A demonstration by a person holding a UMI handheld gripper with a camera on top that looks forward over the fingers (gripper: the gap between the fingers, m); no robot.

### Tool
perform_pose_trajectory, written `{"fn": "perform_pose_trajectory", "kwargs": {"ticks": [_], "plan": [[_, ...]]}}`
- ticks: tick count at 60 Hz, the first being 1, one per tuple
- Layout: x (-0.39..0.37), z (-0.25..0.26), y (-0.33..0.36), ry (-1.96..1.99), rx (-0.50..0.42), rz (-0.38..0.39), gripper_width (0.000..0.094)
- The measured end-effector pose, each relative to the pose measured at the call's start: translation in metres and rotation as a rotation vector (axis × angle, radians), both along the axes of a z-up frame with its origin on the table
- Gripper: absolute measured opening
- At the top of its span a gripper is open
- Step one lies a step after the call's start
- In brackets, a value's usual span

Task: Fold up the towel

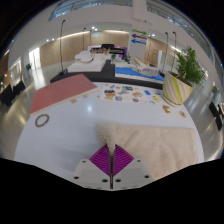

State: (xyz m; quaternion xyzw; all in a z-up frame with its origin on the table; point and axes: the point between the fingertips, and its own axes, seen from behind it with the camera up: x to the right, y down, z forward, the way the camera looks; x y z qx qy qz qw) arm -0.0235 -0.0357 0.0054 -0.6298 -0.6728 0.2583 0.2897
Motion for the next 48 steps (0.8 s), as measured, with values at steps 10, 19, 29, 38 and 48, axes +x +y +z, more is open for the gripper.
{"fn": "perform_pose_trajectory", "kwargs": {"ticks": [10, 19, 29, 38, 48], "plan": [[-0.001, 0.076, 0.081, 0.075, -0.059, -0.024, 0.0008], [0.004, 0.103, 0.208, 0.110, 0.005, -0.106, 0.0009], [0.003, 0.061, 0.293, 0.074, 0.007, -0.154, 0.0117], [0.023, 0.067, 0.313, 0.056, -0.053, -0.196, 0.0802], [0.091, 0.140, 0.298, 0.070, -0.050, -0.226, 0.0854]]}}
